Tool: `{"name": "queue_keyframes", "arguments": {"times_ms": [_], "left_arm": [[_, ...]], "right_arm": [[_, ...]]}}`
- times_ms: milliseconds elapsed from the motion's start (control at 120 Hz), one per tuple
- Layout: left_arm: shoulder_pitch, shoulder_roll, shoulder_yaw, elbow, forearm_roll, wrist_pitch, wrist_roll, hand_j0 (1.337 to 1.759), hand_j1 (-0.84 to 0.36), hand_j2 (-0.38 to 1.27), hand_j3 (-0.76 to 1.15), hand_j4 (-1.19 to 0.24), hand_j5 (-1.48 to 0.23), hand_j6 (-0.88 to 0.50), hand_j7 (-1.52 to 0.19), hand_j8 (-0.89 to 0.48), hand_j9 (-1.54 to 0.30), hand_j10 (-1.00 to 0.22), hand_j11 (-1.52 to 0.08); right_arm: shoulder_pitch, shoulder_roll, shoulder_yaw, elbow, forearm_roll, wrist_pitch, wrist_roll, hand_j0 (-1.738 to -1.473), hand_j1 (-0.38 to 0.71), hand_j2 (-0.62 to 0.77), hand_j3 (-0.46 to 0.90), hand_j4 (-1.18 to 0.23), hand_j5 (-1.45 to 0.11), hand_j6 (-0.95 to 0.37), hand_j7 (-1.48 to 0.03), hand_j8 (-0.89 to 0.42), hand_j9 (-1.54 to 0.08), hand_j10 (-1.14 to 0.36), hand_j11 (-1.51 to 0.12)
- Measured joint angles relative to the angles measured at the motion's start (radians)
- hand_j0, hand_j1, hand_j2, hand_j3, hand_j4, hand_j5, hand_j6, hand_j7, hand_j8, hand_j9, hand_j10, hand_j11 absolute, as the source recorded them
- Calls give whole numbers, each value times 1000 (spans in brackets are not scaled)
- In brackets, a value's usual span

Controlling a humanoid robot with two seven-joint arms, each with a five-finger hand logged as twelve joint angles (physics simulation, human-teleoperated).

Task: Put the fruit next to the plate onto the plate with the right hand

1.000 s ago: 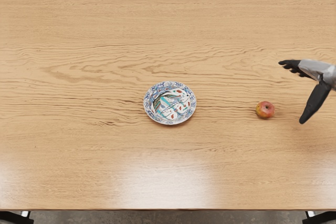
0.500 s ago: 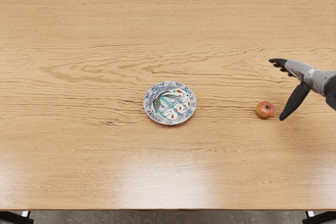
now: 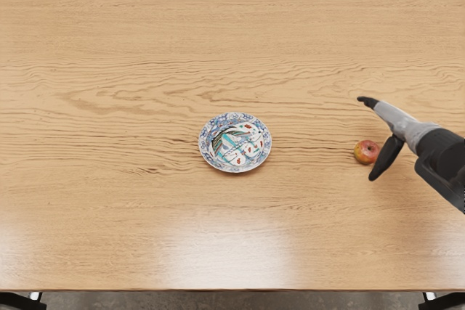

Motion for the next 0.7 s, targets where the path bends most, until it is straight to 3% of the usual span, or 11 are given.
{"name": "queue_keyframes", "arguments": {"times_ms": [208,700], "left_arm": [[0,0,0,0,0,0,0,1658,73,46,0,-230,-299,-230,-299,-230,-299,-230,-299],[0,0,0,0,0,0,0,1658,73,46,0,-230,-299,-230,-299,-230,-299,-230,-299]], "right_arm": [[1,7,-11,-3,84,-38,0,-1658,-283,-8,0,-61,-75,-64,-74,-62,-74,-61,-74],[11,-5,-47,-16,93,-74,0,-1658,14,-57,0,-309,-397,-311,-396,-310,-396,-308,-396]]}}
